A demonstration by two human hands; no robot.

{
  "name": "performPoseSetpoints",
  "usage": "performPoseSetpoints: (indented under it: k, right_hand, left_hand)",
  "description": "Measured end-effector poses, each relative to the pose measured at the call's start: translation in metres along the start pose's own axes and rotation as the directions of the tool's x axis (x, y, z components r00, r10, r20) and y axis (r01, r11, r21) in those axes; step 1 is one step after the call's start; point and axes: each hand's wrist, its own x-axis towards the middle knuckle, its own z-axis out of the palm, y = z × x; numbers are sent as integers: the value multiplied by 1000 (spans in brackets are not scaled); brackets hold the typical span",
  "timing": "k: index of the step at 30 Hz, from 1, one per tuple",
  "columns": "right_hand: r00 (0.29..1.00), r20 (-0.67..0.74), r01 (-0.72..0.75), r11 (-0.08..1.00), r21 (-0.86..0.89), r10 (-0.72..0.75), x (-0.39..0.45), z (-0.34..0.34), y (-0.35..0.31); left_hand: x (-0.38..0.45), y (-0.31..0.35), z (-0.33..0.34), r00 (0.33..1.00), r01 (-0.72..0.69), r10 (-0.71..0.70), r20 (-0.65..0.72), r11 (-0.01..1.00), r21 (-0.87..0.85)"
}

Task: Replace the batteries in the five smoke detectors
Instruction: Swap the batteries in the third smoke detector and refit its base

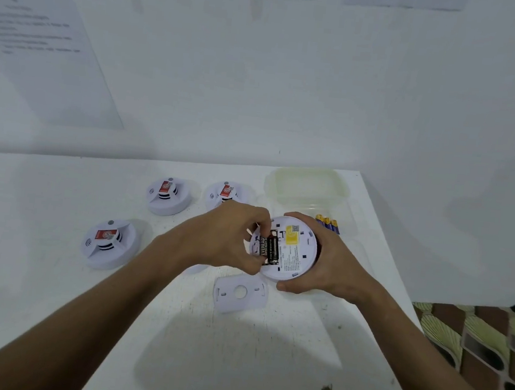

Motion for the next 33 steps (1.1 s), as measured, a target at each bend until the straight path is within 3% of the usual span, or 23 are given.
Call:
performPoseSetpoints:
  k: [5,17,21,29,33]
  right_hand:
    - [1000,-23,-10,1000,22,11,0,2,-5]
    - [999,-36,-28,1000,3,28,4,1,3]
    - [999,-31,-25,1000,7,25,6,-3,9]
    - [993,-113,-24,1000,12,25,8,-15,17]
    - [993,-111,-33,999,27,36,5,-28,17]
  left_hand:
    - [7,1,0,1000,-2,2,12,999,38]
    - [14,11,7,997,-52,25,74,920,389]
    - [10,8,6,997,-58,40,60,938,342]
    - [13,-2,19,968,-217,245,-51,923,319]
    - [23,2,20,981,-128,149,-127,979,159]
